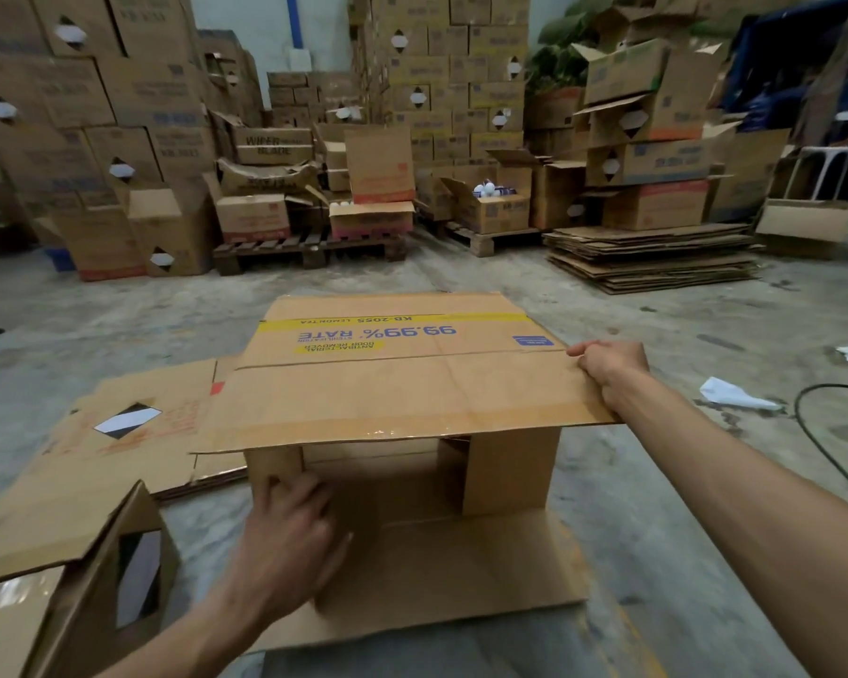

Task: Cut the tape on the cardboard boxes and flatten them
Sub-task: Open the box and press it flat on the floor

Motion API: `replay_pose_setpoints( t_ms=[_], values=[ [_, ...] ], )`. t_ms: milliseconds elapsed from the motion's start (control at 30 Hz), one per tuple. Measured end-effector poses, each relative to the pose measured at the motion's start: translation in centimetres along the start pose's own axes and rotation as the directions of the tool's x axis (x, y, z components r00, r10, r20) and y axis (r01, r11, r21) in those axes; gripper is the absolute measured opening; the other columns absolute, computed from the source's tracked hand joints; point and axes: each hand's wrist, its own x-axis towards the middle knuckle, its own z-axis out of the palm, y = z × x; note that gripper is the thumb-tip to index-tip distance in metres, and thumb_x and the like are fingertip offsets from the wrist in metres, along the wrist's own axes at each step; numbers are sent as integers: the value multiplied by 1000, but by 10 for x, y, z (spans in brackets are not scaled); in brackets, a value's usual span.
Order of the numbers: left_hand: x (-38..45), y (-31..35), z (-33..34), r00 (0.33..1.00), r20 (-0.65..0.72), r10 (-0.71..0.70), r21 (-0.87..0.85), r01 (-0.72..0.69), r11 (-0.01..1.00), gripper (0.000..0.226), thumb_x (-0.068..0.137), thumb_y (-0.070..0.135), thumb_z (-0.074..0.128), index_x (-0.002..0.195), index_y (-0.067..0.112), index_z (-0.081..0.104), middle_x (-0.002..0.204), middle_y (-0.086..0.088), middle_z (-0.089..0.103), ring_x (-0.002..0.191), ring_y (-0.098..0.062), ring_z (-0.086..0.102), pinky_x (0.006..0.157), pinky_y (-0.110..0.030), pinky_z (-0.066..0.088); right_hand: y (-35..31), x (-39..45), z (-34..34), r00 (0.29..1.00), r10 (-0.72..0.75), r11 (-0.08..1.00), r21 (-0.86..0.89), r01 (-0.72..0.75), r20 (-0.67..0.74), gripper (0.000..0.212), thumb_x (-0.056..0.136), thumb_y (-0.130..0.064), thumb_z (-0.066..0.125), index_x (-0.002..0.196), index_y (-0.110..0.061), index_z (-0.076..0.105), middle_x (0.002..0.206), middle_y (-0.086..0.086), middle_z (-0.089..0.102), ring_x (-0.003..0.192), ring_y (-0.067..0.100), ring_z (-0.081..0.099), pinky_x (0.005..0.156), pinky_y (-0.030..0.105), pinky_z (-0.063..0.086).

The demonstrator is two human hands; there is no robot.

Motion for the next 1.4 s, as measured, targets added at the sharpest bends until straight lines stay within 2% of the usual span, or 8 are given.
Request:
replay_pose_setpoints(
  t_ms=[133, 233, 467, 633, 833, 1000, 1167, 1400],
  values=[
    [-15, -25, -16, 979, -63, -195, -141, 185, 973, 33, 87, 42, 54, 99, 16, 71, 93, -5, 66, 79, -20, 63, 60, -29, 53, -7, 2, 5, 999, 30, 999, -17, -29, 42, 26, 89, -5, 64, 69, -17, 76, 102, 1, 57, 103, 26, 56, 94, 39, 50],
    [-23, -48, -30, 916, -103, -388, -263, 351, 899, 43, 86, 46, 60, 108, 9, 60, 89, -2, 54, 62, -13, 51, 47, -14, 33, -7, 10, 3, 994, 68, 998, -6, -67, 91, 13, 83, 1, 69, 83, -9, 77, 110, 5, 67, 103, 26, 62, 97, 40, 51],
    [-13, -48, -43, 814, -280, -509, -461, 351, 815, 30, 91, 49, 42, 86, 20, 44, 77, 3, 44, 68, -16, 41, 69, -36, 35, -9, 3, -3, 985, 80, 997, -33, -76, 152, 28, 91, 13, 53, 109, 2, 72, 103, 7, 67, 72, 11, 52, 96, 31, 47],
    [-10, -36, -49, 720, -383, -578, -479, 381, 791, 34, 90, 47, 43, 77, 17, 53, 71, 4, 53, 72, -21, 50, 82, -37, 29, -5, 8, -3, 989, 89, 995, -51, -84, 119, 22, 87, 8, 63, 104, -1, 74, 110, 8, 68, 99, 21, 58, 99, 37, 49],
    [12, -33, -53, 668, -432, -606, -354, 492, 795, 43, 88, 48, 44, 107, 12, 59, 107, -16, 47, 103, -35, 41, 84, -47, 31, -7, 7, 2, 993, 34, 996, -91, -23, 116, 18, 87, 5, 64, 104, 0, 65, 117, 10, 67, 108, 26, 60, 97, 39, 49],
    [45, -56, -55, 794, -146, -590, -264, 544, 797, 58, 99, 59, 22, 127, 30, 64, 138, -4, 55, 123, -29, 50, 88, -48, 42, 3, -5, -11, 940, 110, 992, 16, -121, 324, 26, 93, -5, 55, 104, -19, 74, 125, 4, 54, 111, 26, 49, 93, 41, 47],
    [42, -58, -45, 750, -131, -649, -267, 603, 751, 73, 100, 62, 12, 104, 22, 73, 104, -3, 68, 96, -27, 56, 58, -31, 28, 32, -16, -27, 804, 80, 904, 297, -307, 589, 26, 89, -30, 64, 112, -21, 68, 115, 12, 60, 91, 30, 64, 63, 40, 59],
    [46, -62, -47, 742, 10, -671, -249, 652, 717, 76, 96, 69, 6, 129, 29, 62, 143, -3, 53, 121, -38, 47, 73, -46, 44, 72, -24, -20, 793, -31, 575, 660, -484, 609, 25, 99, -21, 45, 113, -15, 65, 96, 8, 75, 78, 24, 72, 65, 33, 59]
  ],
)
